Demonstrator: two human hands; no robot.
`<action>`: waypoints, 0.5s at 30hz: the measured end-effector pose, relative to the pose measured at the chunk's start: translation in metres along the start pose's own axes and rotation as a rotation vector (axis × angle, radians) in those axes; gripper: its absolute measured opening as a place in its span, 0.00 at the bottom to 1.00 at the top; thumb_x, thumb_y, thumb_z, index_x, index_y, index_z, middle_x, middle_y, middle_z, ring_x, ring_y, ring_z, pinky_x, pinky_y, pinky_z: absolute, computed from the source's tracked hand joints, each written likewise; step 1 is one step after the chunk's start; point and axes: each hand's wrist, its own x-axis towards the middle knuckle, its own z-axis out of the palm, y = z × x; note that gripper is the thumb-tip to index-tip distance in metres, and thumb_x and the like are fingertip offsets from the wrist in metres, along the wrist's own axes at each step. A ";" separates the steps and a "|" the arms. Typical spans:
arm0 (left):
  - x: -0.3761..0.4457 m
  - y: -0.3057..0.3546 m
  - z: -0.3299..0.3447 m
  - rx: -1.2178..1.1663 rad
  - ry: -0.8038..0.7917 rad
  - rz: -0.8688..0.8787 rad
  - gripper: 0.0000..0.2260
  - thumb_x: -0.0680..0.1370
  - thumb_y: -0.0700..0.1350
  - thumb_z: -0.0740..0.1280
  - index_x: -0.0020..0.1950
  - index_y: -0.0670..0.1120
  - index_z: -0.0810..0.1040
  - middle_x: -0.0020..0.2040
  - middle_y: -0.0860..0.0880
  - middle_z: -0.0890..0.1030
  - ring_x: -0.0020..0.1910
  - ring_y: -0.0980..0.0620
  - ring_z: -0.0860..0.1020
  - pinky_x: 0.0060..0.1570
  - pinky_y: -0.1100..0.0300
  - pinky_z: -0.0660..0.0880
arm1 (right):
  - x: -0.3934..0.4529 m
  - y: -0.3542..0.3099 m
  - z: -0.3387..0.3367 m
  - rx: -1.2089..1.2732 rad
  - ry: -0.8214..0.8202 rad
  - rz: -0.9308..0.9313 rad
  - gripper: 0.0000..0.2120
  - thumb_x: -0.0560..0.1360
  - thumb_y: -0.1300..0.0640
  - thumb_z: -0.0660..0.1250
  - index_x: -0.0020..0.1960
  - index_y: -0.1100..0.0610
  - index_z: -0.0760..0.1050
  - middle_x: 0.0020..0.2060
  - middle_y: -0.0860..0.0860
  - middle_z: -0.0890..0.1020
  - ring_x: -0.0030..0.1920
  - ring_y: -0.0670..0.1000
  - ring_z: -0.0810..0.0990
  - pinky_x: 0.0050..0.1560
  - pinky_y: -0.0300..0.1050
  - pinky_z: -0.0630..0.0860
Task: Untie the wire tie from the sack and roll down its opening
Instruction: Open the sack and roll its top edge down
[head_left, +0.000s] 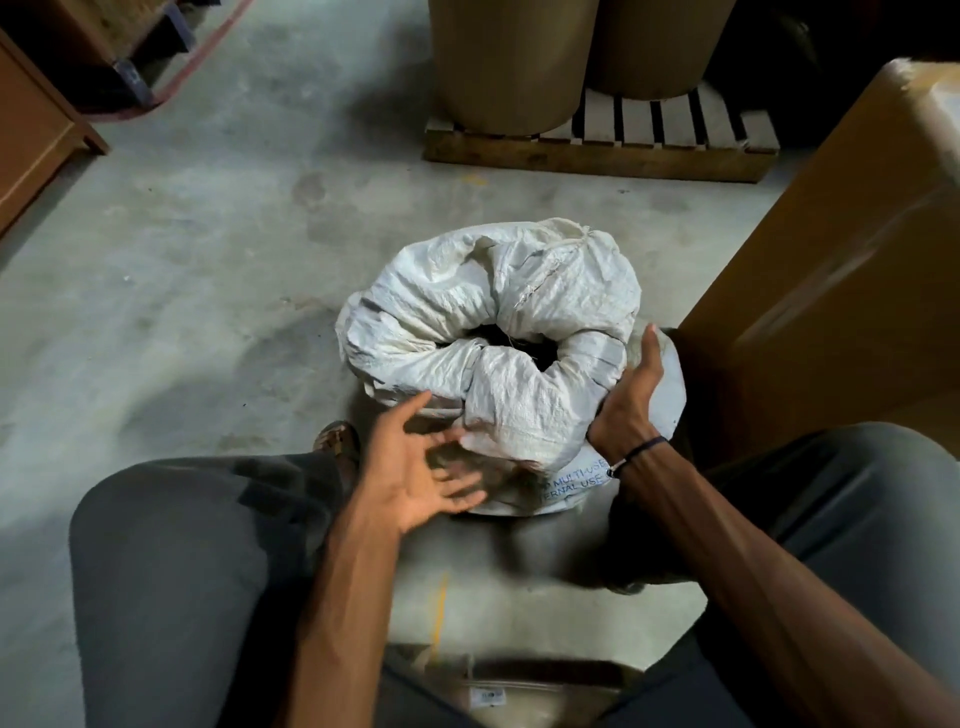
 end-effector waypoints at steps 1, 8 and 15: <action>-0.007 0.008 -0.003 -0.011 0.028 0.038 0.24 0.76 0.64 0.65 0.59 0.44 0.78 0.70 0.34 0.69 0.71 0.32 0.68 0.68 0.34 0.68 | -0.002 0.001 0.001 -0.003 0.016 -0.016 0.30 0.81 0.36 0.58 0.69 0.56 0.79 0.62 0.56 0.85 0.60 0.55 0.85 0.66 0.50 0.80; 0.007 0.041 0.022 -0.142 0.043 0.140 0.36 0.71 0.73 0.63 0.73 0.53 0.75 0.83 0.35 0.57 0.80 0.27 0.53 0.69 0.18 0.43 | -0.018 0.007 0.007 -0.116 -0.007 -0.071 0.27 0.82 0.37 0.60 0.72 0.54 0.78 0.64 0.54 0.85 0.64 0.56 0.84 0.67 0.53 0.79; 0.036 0.037 0.042 -0.325 -0.005 0.256 0.31 0.76 0.67 0.62 0.67 0.45 0.80 0.65 0.40 0.82 0.63 0.37 0.80 0.64 0.39 0.73 | -0.007 -0.005 -0.005 -0.036 -0.056 0.042 0.36 0.78 0.32 0.60 0.74 0.56 0.76 0.69 0.59 0.81 0.71 0.61 0.78 0.74 0.57 0.72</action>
